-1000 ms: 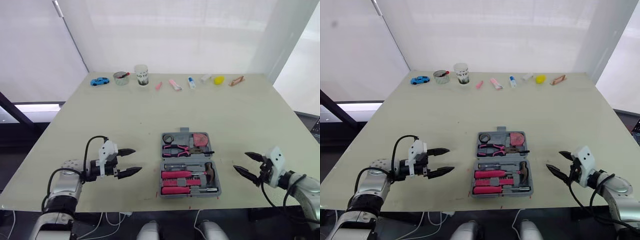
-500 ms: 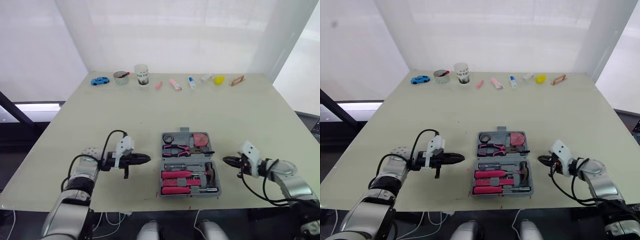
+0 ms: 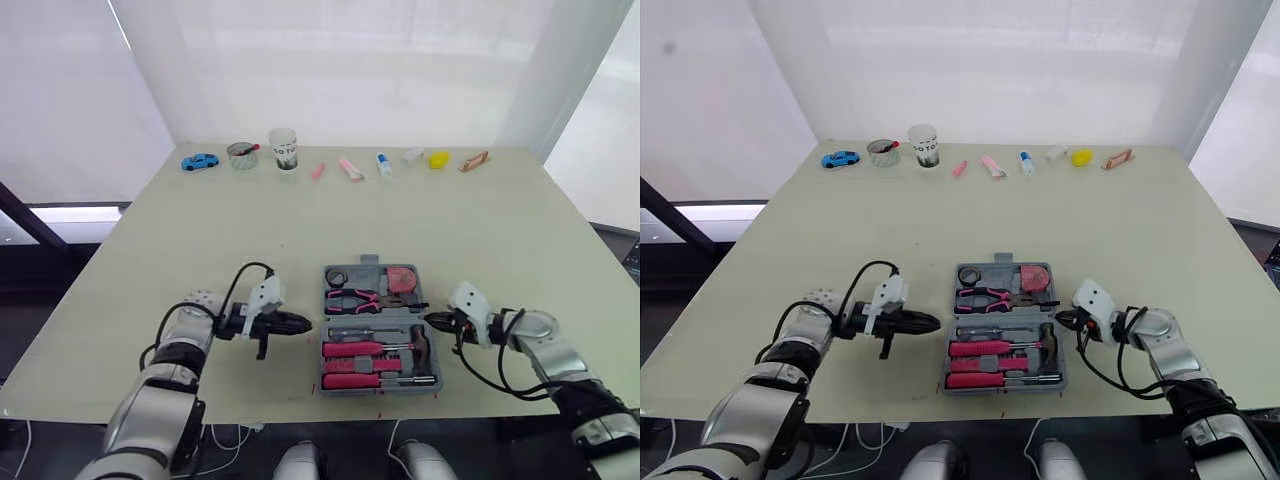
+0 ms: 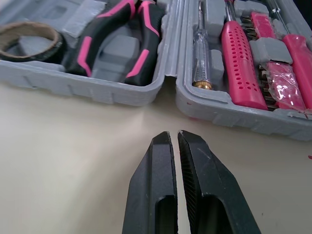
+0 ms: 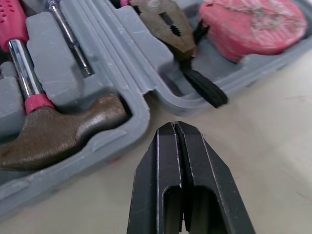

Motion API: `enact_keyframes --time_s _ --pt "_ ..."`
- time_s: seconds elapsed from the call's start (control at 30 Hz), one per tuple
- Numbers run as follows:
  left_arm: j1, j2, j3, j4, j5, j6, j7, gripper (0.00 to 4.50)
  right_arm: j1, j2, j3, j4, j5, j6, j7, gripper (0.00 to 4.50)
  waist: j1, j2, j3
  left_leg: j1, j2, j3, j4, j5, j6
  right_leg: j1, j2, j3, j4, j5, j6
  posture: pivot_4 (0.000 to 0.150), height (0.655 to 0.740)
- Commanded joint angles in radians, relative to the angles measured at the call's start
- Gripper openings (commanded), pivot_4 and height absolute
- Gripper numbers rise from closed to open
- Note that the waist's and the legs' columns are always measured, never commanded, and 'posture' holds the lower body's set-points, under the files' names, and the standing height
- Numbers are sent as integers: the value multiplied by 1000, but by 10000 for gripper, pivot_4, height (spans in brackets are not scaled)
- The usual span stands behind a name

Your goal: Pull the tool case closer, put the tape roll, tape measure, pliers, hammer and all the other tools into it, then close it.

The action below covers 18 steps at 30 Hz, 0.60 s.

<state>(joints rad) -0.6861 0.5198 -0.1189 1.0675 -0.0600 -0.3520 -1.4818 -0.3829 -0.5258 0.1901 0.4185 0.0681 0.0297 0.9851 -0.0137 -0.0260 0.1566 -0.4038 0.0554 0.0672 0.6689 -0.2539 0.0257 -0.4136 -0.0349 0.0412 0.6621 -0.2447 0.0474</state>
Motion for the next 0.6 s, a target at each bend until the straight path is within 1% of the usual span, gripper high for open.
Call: enact_keyframes --time_s 0.03,0.27,0.6 --pt "-29 -7 5 11 11 -18 3 3164 -14 9 3 -3 -5 -27 12 346 0 0 0 0 0 0 0 0 0 0 0 0 0 0 0 1500 7400" --pt "-44 -26 5 33 32 -25 23 3164 -20 20 2 7 -12 -36 20 346 -2 0 0 0 0 0 0 0 0 0 0 0 0 0 0 1500 7400" --pt "-72 -59 -9 72 85 -39 92 3164 -20 30 4 8 -15 -38 18 346 -3 0 0 0 0 -1 0 0 0 0 1 0 0 0 0 1500 7400"
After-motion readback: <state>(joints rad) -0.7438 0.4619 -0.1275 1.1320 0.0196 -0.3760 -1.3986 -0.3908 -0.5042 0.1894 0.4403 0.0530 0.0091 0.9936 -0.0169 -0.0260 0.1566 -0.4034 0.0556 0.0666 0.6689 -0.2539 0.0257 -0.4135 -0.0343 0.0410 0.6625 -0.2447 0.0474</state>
